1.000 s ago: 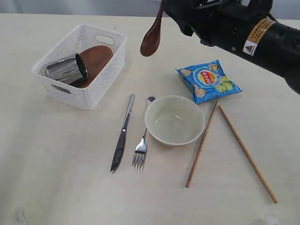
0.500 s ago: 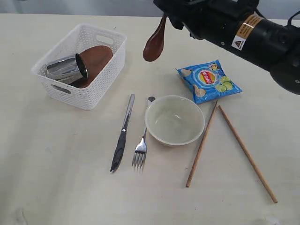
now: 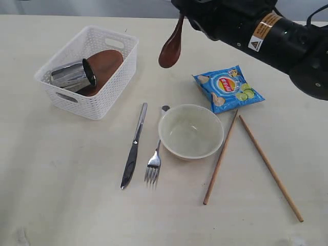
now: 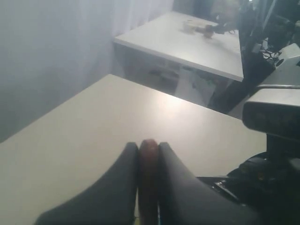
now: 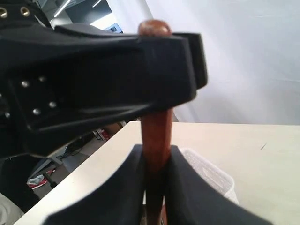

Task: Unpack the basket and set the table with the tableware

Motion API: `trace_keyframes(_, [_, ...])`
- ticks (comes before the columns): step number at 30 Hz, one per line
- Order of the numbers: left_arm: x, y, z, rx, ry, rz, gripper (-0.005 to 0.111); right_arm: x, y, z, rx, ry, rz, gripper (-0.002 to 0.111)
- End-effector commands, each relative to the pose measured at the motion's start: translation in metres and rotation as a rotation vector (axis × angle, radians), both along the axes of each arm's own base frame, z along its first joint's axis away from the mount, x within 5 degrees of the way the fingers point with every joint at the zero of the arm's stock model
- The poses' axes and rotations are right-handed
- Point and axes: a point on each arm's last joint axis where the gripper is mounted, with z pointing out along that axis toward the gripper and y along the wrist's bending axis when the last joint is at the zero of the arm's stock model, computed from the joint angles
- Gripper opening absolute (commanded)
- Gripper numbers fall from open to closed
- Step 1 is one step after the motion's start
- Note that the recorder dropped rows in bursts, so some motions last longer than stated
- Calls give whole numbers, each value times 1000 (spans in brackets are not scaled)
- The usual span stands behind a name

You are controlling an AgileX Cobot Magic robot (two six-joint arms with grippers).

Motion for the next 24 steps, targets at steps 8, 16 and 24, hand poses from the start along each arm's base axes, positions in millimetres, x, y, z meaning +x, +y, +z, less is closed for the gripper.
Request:
trace_keyframes(8, [4,3,-1,17,9,54,74,4,-3,-6,-98,6,-32,0])
trace_keyframes(16, [3,8,6,77,-27,102,85,7,-14,-4,-265,-50,-140,0])
trace_keyframes(24, [-4,13,19,99,-60,111,85,9,-30,15,-607,1,-212,0])
